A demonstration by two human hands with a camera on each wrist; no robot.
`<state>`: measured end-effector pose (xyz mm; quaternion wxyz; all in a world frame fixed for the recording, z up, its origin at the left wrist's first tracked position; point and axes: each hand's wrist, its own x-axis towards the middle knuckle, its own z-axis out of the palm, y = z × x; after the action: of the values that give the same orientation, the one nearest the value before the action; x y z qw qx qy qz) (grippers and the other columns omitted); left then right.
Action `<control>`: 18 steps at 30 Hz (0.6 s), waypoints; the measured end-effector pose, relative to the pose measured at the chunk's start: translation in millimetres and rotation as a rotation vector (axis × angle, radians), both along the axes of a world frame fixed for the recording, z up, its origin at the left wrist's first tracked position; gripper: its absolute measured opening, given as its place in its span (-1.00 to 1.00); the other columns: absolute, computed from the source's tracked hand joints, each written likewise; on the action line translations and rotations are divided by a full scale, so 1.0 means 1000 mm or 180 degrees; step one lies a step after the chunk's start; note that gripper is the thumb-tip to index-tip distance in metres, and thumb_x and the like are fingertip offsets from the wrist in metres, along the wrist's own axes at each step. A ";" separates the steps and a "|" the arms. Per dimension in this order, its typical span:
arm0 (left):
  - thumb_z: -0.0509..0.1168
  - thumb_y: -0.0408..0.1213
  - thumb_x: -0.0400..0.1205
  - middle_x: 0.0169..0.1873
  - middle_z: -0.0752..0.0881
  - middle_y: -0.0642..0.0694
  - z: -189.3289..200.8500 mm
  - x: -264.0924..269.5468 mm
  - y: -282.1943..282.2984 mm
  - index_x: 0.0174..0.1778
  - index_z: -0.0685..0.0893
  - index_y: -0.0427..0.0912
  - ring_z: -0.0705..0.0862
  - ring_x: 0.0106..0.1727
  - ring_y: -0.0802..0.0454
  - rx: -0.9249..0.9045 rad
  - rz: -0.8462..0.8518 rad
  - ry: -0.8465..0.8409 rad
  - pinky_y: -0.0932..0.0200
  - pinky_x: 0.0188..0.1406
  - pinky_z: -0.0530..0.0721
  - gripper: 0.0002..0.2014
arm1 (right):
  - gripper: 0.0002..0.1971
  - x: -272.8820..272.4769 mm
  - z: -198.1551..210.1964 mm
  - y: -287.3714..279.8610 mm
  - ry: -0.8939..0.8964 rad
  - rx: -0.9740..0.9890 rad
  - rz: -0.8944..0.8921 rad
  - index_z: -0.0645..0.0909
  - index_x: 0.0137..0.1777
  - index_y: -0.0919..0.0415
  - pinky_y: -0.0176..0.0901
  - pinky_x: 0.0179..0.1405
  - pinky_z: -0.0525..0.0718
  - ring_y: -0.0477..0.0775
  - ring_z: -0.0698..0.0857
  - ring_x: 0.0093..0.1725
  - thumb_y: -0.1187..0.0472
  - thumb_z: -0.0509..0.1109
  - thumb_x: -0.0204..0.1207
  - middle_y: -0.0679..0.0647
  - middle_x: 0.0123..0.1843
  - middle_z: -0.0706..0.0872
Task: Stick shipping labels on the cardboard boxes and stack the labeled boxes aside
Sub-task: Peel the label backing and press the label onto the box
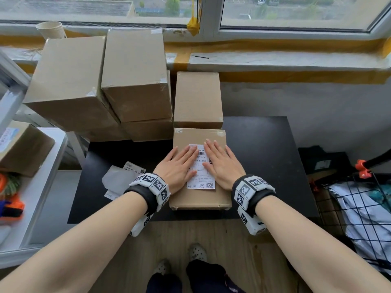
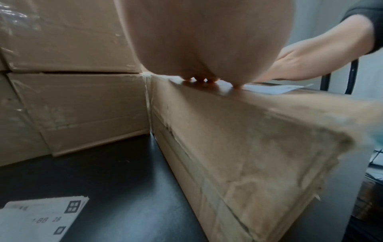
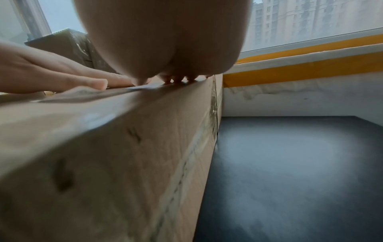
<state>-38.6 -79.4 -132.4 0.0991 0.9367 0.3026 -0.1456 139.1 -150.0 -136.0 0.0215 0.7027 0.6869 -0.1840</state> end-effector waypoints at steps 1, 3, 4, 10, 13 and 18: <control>-0.23 0.12 0.72 0.65 -0.27 0.03 0.000 -0.002 -0.001 0.62 -0.32 -0.06 -0.28 0.66 0.15 -0.0014 -0.0012 -0.0024 0.05 0.65 -0.30 -0.36 | -0.37 0.000 0.000 -0.001 -0.0005 0.0005 0.0021 -0.29 0.66 0.07 -0.05 0.66 -0.27 -0.10 -0.25 0.68 -0.12 -0.15 0.71 -0.07 0.71 -0.27; -0.20 0.18 0.69 0.65 -0.27 0.04 0.001 -0.005 -0.003 0.63 -0.32 -0.05 -0.28 0.66 0.14 -0.0059 -0.0014 -0.0070 0.05 0.64 -0.30 -0.31 | -0.34 -0.001 -0.001 -0.006 -0.0022 -0.0004 0.0073 -0.29 0.66 0.07 -0.05 0.65 -0.28 -0.09 -0.25 0.68 -0.16 -0.12 0.69 -0.06 0.70 -0.28; -0.18 0.21 0.68 0.65 -0.28 0.04 0.002 -0.006 -0.003 0.63 -0.33 -0.05 -0.29 0.66 0.14 -0.0085 -0.0016 -0.0060 0.04 0.64 -0.30 -0.27 | -0.31 0.000 -0.001 -0.009 -0.0055 -0.0008 0.0119 -0.30 0.66 0.06 -0.06 0.65 -0.28 -0.09 -0.25 0.68 -0.20 -0.11 0.68 -0.06 0.70 -0.29; -0.08 0.49 0.47 0.59 -0.41 0.09 0.003 -0.007 -0.003 0.60 -0.43 -0.04 -0.39 0.62 0.15 -0.0201 -0.0077 0.0168 -0.04 0.66 -0.29 0.02 | -0.16 0.000 -0.006 -0.040 -0.0269 0.0016 0.0241 -0.34 0.65 0.00 -0.06 0.62 -0.31 -0.09 -0.24 0.68 -0.39 -0.40 0.40 -0.07 0.70 -0.29; -0.14 0.49 0.45 0.52 -0.48 0.07 0.003 -0.013 -0.009 0.56 -0.48 -0.04 -0.44 0.56 0.17 -0.0125 -0.0053 -0.0014 0.01 0.65 -0.31 -0.01 | -0.16 0.000 -0.006 -0.058 -0.0323 0.0065 0.0131 -0.31 0.65 0.00 -0.05 0.63 -0.29 -0.09 -0.23 0.68 -0.39 -0.41 0.41 -0.08 0.70 -0.28; -0.50 0.32 0.49 0.52 -0.44 0.08 -0.003 -0.019 -0.038 0.52 -0.44 -0.05 -0.39 0.59 0.16 0.0035 -0.0048 -0.0373 0.09 0.59 -0.36 -0.24 | -0.27 -0.024 -0.002 -0.063 -0.0323 0.0194 0.0127 -0.29 0.66 0.00 -0.03 0.63 -0.25 -0.07 -0.19 0.69 -0.28 -0.40 0.52 -0.06 0.71 -0.23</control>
<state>-57.8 -117.3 -135.3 0.1104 0.9464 0.2899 -0.0896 114.8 -213.4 -138.4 0.0385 0.6976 0.7041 -0.1267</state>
